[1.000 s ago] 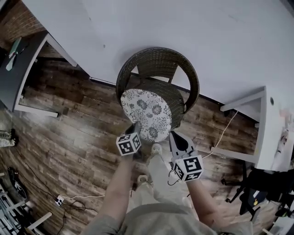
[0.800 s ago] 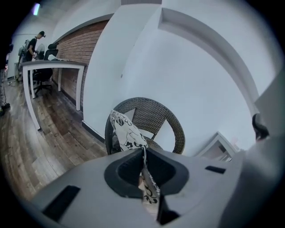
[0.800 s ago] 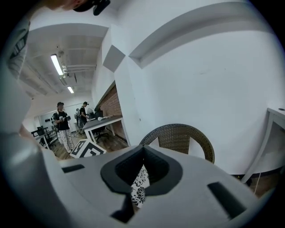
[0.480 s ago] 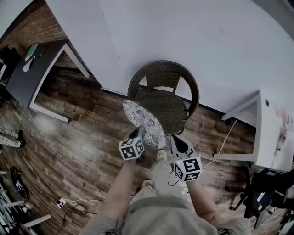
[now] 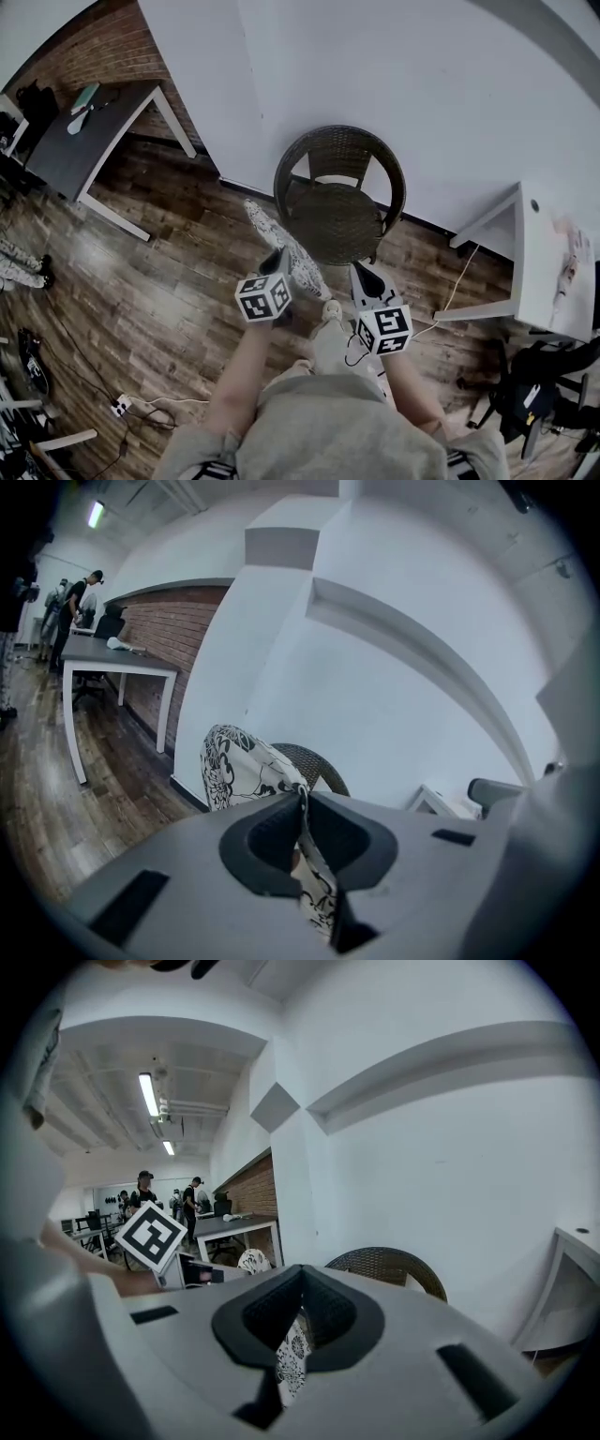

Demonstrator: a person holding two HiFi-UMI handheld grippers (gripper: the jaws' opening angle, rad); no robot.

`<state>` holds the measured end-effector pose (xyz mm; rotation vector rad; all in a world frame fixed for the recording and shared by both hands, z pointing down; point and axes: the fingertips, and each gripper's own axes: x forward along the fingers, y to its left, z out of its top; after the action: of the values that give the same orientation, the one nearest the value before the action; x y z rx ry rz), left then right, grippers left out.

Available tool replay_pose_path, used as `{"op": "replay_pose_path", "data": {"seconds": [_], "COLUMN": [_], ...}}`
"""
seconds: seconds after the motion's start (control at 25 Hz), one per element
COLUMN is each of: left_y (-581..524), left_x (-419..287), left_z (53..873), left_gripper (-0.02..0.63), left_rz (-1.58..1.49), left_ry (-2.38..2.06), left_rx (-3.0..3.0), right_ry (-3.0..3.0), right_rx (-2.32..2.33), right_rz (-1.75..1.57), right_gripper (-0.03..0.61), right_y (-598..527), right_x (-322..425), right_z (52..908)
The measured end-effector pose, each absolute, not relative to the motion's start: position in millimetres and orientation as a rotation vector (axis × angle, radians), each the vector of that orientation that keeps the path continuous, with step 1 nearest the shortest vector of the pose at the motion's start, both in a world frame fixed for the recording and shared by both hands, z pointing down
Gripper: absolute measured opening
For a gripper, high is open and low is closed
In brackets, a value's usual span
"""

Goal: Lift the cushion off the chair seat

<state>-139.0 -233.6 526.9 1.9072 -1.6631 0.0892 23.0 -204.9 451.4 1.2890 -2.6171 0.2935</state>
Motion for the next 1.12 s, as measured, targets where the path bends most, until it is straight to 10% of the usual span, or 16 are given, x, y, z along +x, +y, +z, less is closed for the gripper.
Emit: {"op": "replay_pose_path", "data": {"seconds": [1.12], "left_y": [-85.6], "left_x": [-154.8], "left_z": [388.1], "left_gripper": [0.025], "left_rz": [-0.159], "left_ry": [-1.621], "left_rx": [2.100], "right_ry": [-2.655], "right_rx": [1.368], "right_rz": [0.150], "right_gripper": [0.002], "right_y": [-86.0], "right_x": [15.1], "right_z": [406.4]}}
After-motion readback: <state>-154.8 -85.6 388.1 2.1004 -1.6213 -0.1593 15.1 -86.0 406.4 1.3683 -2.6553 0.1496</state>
